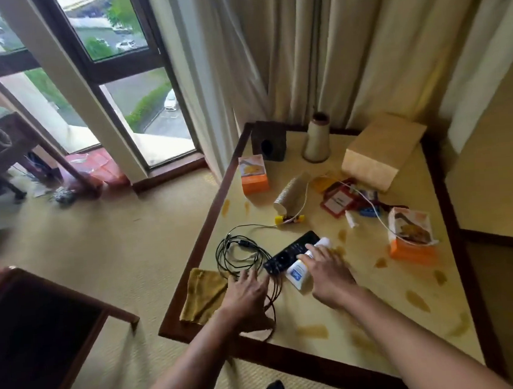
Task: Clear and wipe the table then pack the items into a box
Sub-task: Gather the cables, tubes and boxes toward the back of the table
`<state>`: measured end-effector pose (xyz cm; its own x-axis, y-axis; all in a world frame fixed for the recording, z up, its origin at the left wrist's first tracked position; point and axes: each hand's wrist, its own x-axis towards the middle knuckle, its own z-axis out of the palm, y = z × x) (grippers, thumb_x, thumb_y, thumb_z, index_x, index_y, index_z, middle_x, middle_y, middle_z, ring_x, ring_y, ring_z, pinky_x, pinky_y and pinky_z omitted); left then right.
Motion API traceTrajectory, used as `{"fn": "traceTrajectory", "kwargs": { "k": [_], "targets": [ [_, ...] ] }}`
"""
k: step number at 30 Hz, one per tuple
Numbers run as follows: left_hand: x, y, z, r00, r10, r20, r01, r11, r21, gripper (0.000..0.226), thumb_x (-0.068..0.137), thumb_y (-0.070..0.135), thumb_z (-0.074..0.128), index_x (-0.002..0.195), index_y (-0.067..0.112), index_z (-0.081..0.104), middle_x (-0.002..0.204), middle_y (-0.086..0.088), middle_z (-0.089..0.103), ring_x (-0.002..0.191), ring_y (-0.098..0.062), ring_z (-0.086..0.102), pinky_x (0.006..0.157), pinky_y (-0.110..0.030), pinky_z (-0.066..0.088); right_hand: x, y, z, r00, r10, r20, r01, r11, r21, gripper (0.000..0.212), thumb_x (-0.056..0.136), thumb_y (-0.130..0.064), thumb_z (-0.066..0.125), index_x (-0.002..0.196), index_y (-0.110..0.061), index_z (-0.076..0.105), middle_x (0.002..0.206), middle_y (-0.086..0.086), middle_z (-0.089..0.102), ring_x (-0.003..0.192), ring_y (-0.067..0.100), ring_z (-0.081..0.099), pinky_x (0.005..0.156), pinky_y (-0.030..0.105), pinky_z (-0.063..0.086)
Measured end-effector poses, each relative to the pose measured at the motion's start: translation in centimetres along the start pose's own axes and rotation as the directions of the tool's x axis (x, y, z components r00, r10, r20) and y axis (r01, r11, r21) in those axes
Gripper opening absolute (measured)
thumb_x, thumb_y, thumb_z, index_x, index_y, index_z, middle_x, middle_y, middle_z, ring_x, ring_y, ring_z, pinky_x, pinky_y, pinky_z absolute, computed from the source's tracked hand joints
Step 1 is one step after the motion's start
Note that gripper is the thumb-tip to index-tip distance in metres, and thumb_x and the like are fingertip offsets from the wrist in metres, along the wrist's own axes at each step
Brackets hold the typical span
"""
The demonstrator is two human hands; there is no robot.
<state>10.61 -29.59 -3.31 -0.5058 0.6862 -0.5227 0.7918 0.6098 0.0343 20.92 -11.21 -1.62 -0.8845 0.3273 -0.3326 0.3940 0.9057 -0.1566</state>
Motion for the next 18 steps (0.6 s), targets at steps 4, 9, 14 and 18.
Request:
{"fn": "traceTrajectory", "kwargs": {
  "k": [4, 9, 14, 18],
  "targets": [
    [1.3, -2.3, -0.1, 0.994, 0.091, 0.068, -0.099, 0.988, 0.121, 0.108, 0.082, 0.043, 0.075, 0.162, 0.015, 0.008, 0.169, -0.019, 0.004, 0.154, -0.040, 0.009, 0.121, -0.064, 0.015, 4.4, -1.1, 0.2, 0.982, -0.025, 0.188, 0.067, 0.973, -0.220, 0.102, 0.085, -0.018, 0.073, 0.161, -0.023, 0.005, 0.169, 0.010, -0.010, 0.155, 0.033, -0.009, 0.125, 0.051, 0.006],
    [3.0, -3.9, 1.7, 0.977, 0.213, -0.016, -0.204, 0.953, 0.225, 0.088, 0.083, 0.052, 0.073, 0.151, 0.016, 0.031, 0.162, -0.018, 0.021, 0.144, -0.037, 0.028, 0.115, -0.061, 0.029, 7.7, -1.0, 1.9, 0.962, -0.030, 0.272, 0.124, 0.934, -0.334, 0.125, 0.073, -0.040, 0.085, 0.160, -0.025, -0.004, 0.169, 0.011, -0.004, 0.155, 0.034, -0.008, 0.122, 0.058, -0.002],
    [3.9, -4.9, 2.8, 0.961, 0.244, -0.131, -0.231, 0.967, 0.108, 0.082, 0.089, 0.043, 0.068, 0.154, 0.015, 0.026, 0.160, -0.018, 0.025, 0.139, -0.033, 0.035, 0.113, -0.052, 0.035, 9.1, -0.8, 2.1, 0.964, -0.086, 0.253, 0.183, 0.903, -0.388, 0.122, 0.065, -0.053, 0.086, 0.157, -0.023, 0.011, 0.160, 0.011, 0.023, 0.149, 0.032, 0.019, 0.120, 0.060, 0.005],
    [4.3, -4.8, 2.5, 0.972, 0.138, -0.192, -0.125, 0.989, 0.078, 0.097, 0.085, 0.047, 0.067, 0.158, 0.012, 0.014, 0.155, -0.018, 0.031, 0.137, -0.033, 0.037, 0.112, -0.054, 0.034, 9.6, -0.8, 1.5, 0.955, -0.109, 0.277, 0.222, 0.880, -0.420, 0.107, 0.072, -0.049, 0.084, 0.152, -0.019, 0.019, 0.153, 0.014, 0.026, 0.146, 0.031, 0.022, 0.121, 0.061, 0.000]
  ]
}}
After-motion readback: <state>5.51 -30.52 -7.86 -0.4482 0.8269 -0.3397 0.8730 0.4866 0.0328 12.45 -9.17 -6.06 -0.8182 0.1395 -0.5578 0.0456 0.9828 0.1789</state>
